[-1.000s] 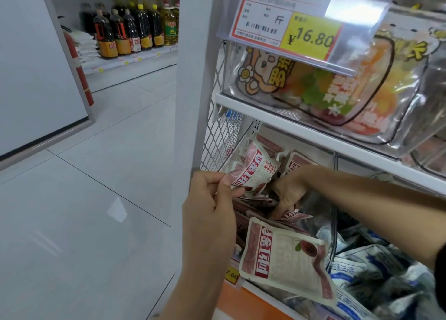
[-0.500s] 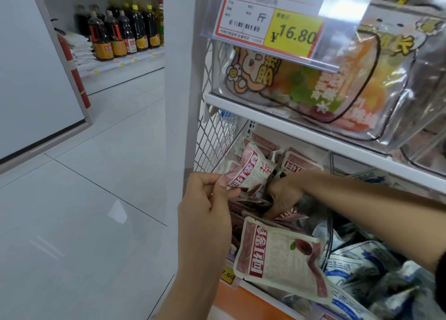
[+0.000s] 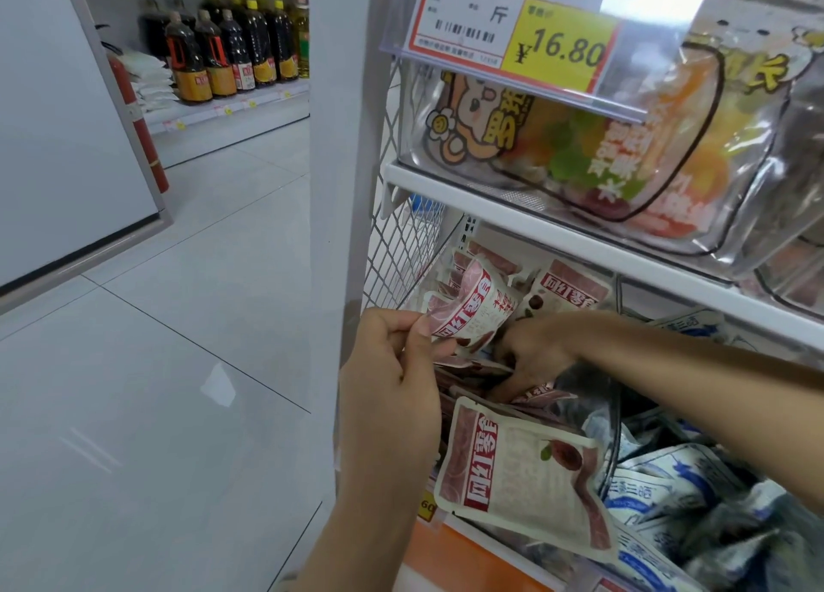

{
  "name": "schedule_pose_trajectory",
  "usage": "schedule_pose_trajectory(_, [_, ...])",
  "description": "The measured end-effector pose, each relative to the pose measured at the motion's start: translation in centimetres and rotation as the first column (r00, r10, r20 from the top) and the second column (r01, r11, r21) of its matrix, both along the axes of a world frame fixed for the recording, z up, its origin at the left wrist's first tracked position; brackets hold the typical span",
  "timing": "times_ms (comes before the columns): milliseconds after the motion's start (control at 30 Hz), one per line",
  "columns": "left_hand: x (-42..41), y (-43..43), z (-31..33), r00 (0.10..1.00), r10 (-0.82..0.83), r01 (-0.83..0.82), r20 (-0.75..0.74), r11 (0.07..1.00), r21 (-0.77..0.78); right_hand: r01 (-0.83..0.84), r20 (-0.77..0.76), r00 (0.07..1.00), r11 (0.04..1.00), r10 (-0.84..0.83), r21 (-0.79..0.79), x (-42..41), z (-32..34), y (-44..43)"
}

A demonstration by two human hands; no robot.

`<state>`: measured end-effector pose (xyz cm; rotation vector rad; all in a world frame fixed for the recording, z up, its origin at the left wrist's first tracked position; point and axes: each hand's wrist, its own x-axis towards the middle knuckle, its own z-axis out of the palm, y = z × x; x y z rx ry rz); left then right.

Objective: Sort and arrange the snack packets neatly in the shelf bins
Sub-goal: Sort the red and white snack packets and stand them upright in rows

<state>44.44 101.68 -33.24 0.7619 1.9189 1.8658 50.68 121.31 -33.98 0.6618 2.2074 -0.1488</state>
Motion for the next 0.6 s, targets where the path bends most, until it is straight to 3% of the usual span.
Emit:
schedule_pose_trajectory(267, [0.1, 0.1, 0.0, 1.0, 0.009, -0.009, 0.004, 1.0, -0.002, -0.035, -0.133, 0.991, 0.998, 0.027, -0.059, 0.8, 1.4, 0.3])
schedule_pose_trajectory(433, [0.0, 0.1, 0.2, 1.0, 0.0, 0.0, 0.015, 1.0, -0.003, 0.097, -0.204, 0.969, 0.973, -0.14, -0.208, 1.7, 2.4, 0.5])
schedule_pose_trajectory(600, [0.1, 0.3, 0.1, 1.0, 0.009, -0.009, 0.02, 1.0, -0.015, -0.038, -0.314, 0.949, 0.998, 0.022, -0.043, 2.4, 1.5, 1.0])
